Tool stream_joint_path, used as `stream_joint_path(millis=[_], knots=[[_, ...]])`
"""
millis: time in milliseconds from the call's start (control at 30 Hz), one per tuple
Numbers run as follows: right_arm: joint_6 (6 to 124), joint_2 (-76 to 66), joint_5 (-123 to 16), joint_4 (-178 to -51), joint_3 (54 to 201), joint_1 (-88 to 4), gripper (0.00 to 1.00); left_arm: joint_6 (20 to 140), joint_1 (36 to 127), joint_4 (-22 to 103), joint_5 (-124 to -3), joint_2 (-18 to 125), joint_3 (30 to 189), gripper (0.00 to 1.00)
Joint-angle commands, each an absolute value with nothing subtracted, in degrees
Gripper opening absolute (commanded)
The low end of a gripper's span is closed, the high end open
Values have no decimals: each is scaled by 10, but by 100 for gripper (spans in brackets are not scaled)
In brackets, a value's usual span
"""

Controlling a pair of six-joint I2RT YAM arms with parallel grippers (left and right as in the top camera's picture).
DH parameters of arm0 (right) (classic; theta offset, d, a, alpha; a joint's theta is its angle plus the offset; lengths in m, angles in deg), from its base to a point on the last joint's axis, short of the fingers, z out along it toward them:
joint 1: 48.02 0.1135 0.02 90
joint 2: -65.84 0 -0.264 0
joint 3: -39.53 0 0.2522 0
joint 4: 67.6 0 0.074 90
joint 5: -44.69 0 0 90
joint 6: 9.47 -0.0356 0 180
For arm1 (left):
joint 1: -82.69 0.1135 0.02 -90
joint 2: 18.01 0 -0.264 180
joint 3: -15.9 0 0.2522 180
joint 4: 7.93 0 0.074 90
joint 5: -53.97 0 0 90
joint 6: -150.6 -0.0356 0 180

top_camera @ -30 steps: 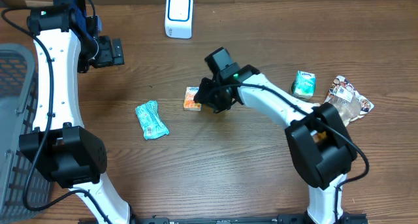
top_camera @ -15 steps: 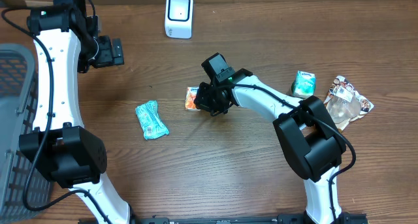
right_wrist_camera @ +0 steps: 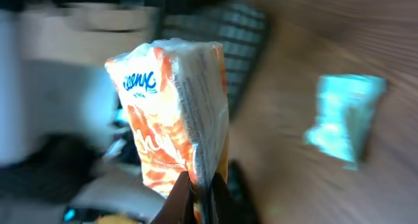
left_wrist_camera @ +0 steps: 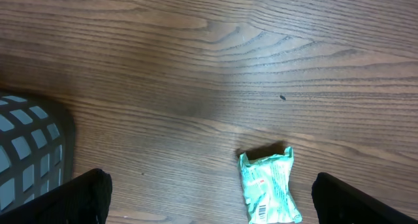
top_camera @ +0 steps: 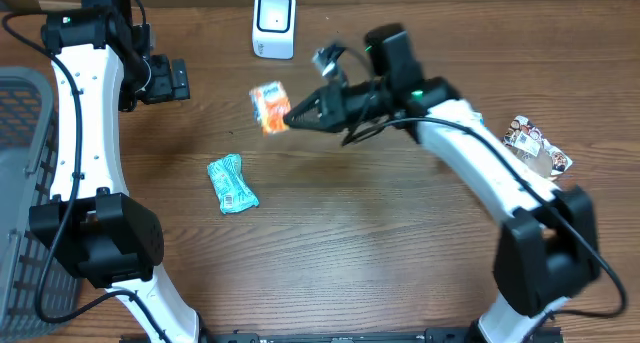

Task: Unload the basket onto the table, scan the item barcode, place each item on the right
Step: 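Lift the orange pack and hold it at the scanner, right gripper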

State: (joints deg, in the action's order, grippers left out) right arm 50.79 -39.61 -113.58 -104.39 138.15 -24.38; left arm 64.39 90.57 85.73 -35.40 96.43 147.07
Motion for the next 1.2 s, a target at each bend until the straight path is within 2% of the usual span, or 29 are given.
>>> stream_joint_path(millis=[0,100,333,633,767,967,1033,1167], knots=[[393,-381,-1270,-1005,1390,-275,4,630,905,857,-356,949,1470,100],[340,-381,-1277,-995,1390,-286,4,630,905,857,-356,949,1470,100],[338,-381,-1254,-994,1390,-286,4,630,905,857,-356,949,1470,100],[386,-381,-1070,-1023,1393,-279,4,630,905,857,-356,949,1470,100],[430,-381,-998,-1101,1421,-271,4,630,905,857,-356,949,1470,100],[526,-384,-765,-1283,1552,-255,4,630,905,857,-356,949,1470,100],[567,-399,-596,-1353,1639,-240,4,630,905,857,-356,949,1470,100],[624,-427,-376,-1314,1685,-204,4,630,906,857,-356,949,1470,100]])
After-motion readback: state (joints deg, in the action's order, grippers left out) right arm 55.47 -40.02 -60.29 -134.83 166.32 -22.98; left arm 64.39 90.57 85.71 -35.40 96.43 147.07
